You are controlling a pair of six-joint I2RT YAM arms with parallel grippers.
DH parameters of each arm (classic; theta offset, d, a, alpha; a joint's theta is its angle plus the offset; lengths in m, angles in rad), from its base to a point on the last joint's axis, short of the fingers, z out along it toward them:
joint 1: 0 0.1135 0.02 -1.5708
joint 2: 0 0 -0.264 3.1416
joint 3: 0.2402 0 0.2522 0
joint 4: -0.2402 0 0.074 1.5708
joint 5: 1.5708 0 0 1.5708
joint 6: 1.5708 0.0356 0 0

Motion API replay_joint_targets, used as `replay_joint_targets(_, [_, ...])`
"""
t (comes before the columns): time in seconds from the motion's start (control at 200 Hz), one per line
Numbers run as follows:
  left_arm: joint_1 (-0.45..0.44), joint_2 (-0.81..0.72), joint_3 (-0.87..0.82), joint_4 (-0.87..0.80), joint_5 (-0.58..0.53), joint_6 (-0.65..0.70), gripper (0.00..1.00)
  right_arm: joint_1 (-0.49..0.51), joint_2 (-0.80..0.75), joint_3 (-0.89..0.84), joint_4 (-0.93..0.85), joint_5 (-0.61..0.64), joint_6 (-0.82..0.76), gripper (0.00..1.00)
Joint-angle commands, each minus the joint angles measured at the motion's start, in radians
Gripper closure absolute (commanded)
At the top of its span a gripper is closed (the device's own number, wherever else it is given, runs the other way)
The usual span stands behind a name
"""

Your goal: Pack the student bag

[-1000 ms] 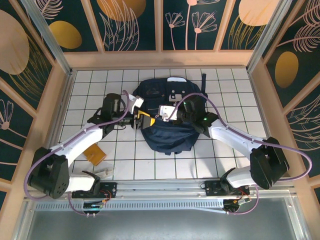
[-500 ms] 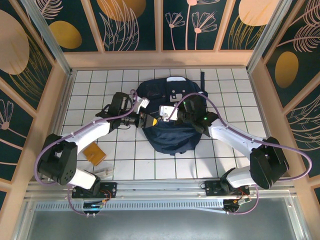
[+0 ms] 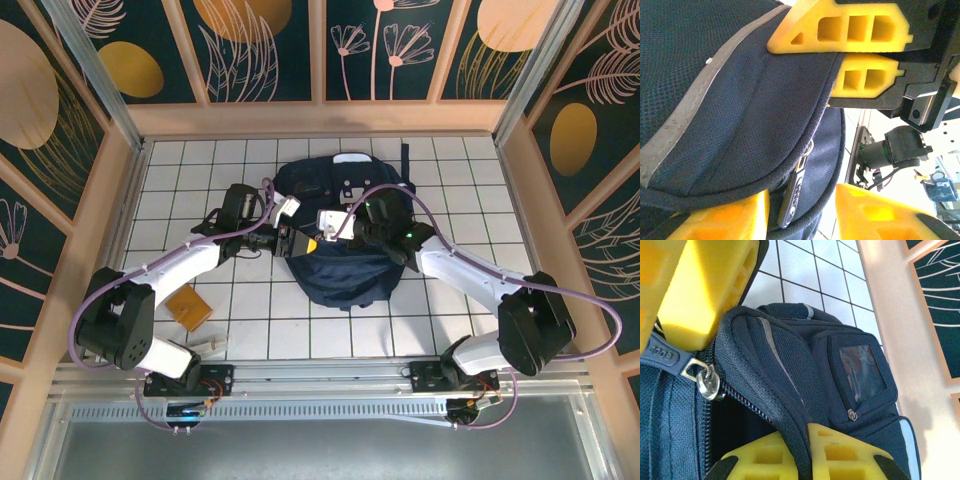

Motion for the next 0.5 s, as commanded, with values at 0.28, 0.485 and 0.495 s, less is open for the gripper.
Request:
replay_joint_targets(0.28, [-0.052, 0.070, 0.058, -0.004, 0.176, 0.045, 0.74, 0.025, 0.016, 0.063, 0.071, -0.004, 0.002, 1.00])
replay_joint_targets(0.485, [-0.051, 0.087, 0.082, -0.094, -0.089, 0.031, 0.53, 0.026, 0.018, 0.064, 0.066, 0.011, 0.005, 1.00])
replay_joint_targets(0.495, [-0.051, 0.089, 0.082, -0.094, -0.096, 0.025, 0.53, 0.025, 0.018, 0.066, 0.064, 0.011, 0.006, 1.00])
